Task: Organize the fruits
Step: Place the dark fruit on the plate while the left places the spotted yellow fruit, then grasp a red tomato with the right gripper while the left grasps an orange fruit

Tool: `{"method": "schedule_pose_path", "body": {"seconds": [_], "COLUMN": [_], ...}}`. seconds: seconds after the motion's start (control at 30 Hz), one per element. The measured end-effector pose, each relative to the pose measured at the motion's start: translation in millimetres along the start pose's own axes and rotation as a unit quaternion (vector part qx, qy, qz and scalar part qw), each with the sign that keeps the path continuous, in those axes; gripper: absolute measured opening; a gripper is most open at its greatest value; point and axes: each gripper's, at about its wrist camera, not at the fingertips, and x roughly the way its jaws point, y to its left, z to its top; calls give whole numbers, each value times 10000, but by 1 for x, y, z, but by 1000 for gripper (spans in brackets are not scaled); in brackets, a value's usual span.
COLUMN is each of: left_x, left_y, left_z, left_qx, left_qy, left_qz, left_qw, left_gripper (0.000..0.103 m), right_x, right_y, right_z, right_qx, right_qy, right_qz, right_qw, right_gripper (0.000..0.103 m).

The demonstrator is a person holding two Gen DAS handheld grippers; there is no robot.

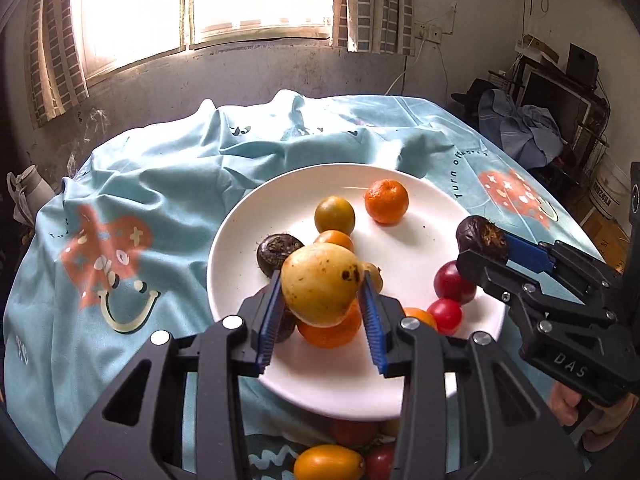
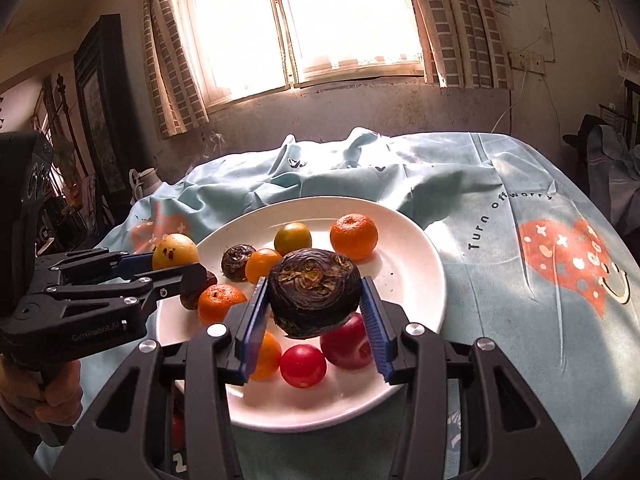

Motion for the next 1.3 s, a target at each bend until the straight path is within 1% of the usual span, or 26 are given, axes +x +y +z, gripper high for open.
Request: {"method": "schedule_pose_path", "body": {"seconds": [0.03,0.07,0.1,0.13,0.23,0.33,0.4,0.43,0.53,0.57,0.63,0.7,0.77,0.87,0.9,0.93,1.13,1.3], "left_x": [-1,-6,-15,-24,-44,-61,-70,-71,-70,-70,-74,-78,-79,-79,-80,-81,-82,-83], "left_y": [2,4,7,9,19,33,43,47,55,57,60,63,66,67,68,68,68,68], "left_z": [1,0,-2,-6,-21,-47,-70,-80,-96,-97,-99,-98,-98,-99,-99,-98,-97,-97], "left_qx": [-73,-162,-227,-243,-267,-373,-546,-605,-675,-707,-779,-860,-920,-949,-963,-978,-987,-1014], "left_qy": [8,-97,-308,-430,-384,-336,-463,-461,-149,-100,-131,-195,-208,-166,-180,-200,-230,-233], "left_qz": [90,189,244,262,339,632,810,891,925,938,952,943,922,985,982,974,935,918], "left_qw": [9999,9996,9990,9984,9983,9967,9941,9931,9933,9930,9923,9916,9913,9905,9903,9902,9904,9903], "left_gripper": [70,91,92,92,94,99,100,100,100,100,100,100,100,100,100,100,100,100], "right_x": [1,-1,-4,-9,-25,-37,-41,-40,-36,-34,-32,-29,-25,-21,-20,-20,-13,-7], "right_y": [2,4,6,9,20,37,51,58,79,85,94,102,107,108,107,107,109,113], "right_z": [0,-1,-2,-3,-6,-17,-26,-31,-45,-50,-57,-64,-69,-73,-73,-73,-77,-78], "right_qx": [-42,-75,-119,-190,-300,-320,-393,-453,-706,-785,-911,-1070,-1208,-1232,-1220,-1210,-1227,-1299], "right_qy": [8,5,-5,-23,-52,90,271,384,700,806,997,1115,1193,1277,1298,1321,1465,1449], "right_qz": [-87,-149,-140,-102,46,290,436,487,548,554,620,654,601,620,634,653,672,585], "right_qw": [10000,9999,9998,9998,9995,9990,9979,9970,9935,9921,9889,9858,9836,9822,9820,9816,9793,9791], "right_gripper": [53,55,56,56,56,56,56,56,56,56,56,56,56,54,53,49,47,43]}}
